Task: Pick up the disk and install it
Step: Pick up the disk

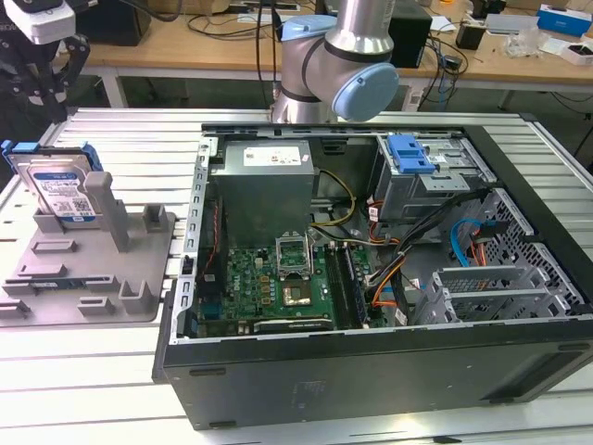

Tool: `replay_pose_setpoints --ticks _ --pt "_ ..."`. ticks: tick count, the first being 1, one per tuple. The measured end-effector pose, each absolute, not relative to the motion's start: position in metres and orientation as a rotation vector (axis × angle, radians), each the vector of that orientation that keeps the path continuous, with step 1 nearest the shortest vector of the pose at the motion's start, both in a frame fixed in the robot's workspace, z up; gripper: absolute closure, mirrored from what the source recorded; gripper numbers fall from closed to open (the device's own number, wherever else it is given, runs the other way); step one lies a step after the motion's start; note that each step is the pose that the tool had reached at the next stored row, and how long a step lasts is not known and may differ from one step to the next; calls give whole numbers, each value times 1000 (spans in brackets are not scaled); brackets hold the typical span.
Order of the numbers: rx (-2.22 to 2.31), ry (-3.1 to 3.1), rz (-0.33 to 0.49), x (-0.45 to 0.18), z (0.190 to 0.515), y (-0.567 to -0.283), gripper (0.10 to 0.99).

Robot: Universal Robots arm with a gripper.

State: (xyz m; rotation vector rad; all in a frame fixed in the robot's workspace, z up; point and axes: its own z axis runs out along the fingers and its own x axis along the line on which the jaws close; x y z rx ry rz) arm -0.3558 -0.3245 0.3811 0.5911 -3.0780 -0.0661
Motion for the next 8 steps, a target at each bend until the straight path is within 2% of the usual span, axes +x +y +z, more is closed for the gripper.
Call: replay_pose_setpoints --ticks 4,5,7,8 --pt "775 -3034 -65 -356 381 -324 980" --pt "820 -3022 -65 -356 381 -324 918" --pt "876 -3005 -65 -356 381 -324 918" --pt "908 -2995 -65 -356 381 -324 851"
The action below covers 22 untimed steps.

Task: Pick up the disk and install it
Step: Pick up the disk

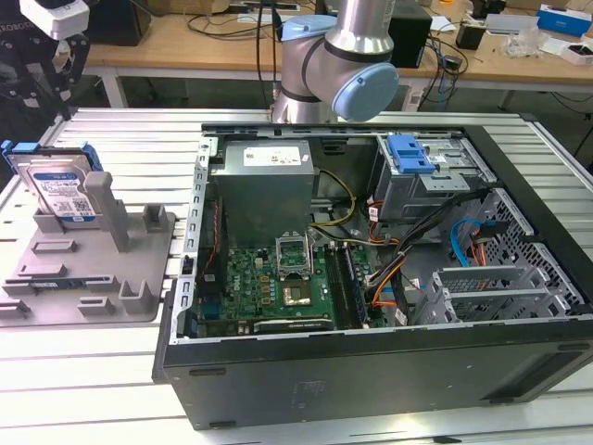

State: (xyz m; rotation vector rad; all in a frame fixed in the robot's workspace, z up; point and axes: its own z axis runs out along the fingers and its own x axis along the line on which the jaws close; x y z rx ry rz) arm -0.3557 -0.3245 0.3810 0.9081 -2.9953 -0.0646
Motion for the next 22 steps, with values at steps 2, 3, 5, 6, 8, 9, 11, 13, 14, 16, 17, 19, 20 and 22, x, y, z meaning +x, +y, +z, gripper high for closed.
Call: replay_pose_setpoints --ticks 2,3,5,6,8,9,11,13,14,16,17,19,20,22 --pt "968 -2975 -64 -356 381 -325 729" --pt "997 -2966 -64 -356 381 -325 671" --pt "1085 -2933 -63 -356 381 -325 604" --pt "1146 -2909 -63 -356 381 -324 604" --pt "1218 -2877 -57 -356 381 -324 604" --pt "1255 -2859 -50 -356 381 -324 604" --pt "1333 -2821 -44 -356 381 -324 604" --pt "1403 -2784 -39 -356 381 -324 604" --pt "1429 -2771 -38 -356 381 -324 604" --pt "1503 -2730 -34 -356 381 -324 604" --pt "1529 -2715 -33 -356 381 -324 604" --pt "1616 -2662 -29 -356 380 -324 604" --pt "1651 -2640 -27 -356 380 -324 604" --pt "1720 -2593 -23 -356 380 -324 604"
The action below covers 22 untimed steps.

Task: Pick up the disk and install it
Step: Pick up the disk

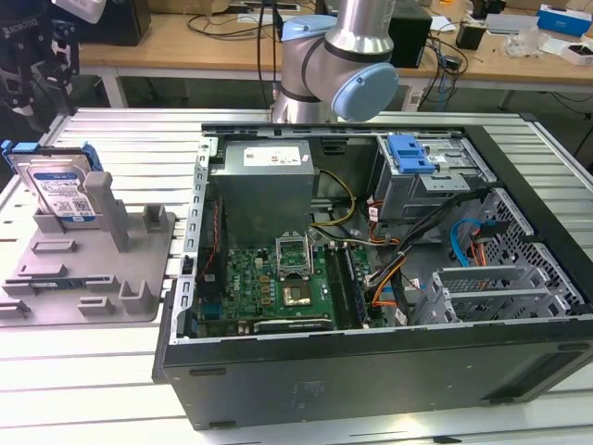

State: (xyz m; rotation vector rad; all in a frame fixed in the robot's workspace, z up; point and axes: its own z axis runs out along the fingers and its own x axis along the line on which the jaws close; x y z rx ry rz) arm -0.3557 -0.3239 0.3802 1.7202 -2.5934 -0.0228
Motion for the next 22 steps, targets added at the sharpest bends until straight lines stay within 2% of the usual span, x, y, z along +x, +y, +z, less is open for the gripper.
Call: replay_pose_setpoints --ticks 22 --pt "2032 -2356 16 -356 379 -324 604"
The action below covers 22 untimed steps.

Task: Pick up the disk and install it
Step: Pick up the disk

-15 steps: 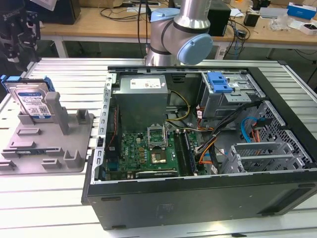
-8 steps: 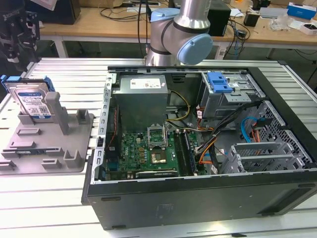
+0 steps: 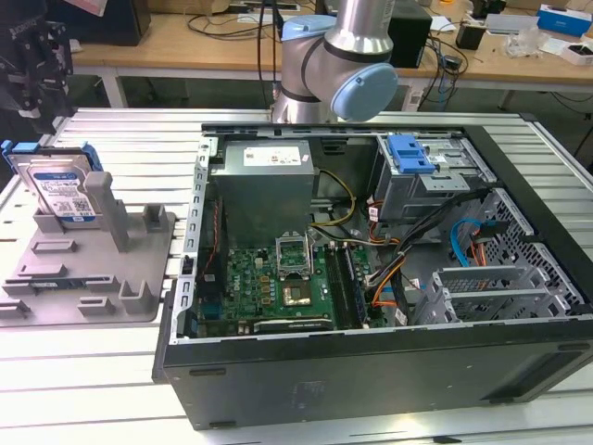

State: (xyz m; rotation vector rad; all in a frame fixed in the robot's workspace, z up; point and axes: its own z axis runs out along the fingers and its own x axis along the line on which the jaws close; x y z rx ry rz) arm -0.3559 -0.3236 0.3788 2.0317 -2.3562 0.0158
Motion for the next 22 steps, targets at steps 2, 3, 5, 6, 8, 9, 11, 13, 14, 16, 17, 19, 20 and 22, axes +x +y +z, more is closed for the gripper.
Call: replay_pose_setpoints --ticks 2,3,5,6,8,9,11,13,14,16,17,19,20,22 --pt "2069 -2324 17 -356 378 -323 604" --pt "2090 -2305 17 -356 377 -323 604" --pt "2126 -2272 18 -356 375 -321 604" --pt "2135 -2264 18 -356 374 -320 604" --pt "2155 -2245 19 -357 372 -314 604" --pt "2158 -2243 19 -357 372 -312 604" --pt "2162 -2240 20 -361 369 -306 604" --pt "2165 -2235 20 -366 366 -304 604" --pt "2166 -2234 21 -367 365 -304 604" --pt "2170 -2230 21 -373 364 -304 604" --pt "2174 -2226 22 -377 364 -304 604" --pt "2181 -2219 22 -383 363 -304 604" --pt "2183 -2216 22 -384 362 -304 604" --pt "2193 -2207 22 -390 361 -304 604"
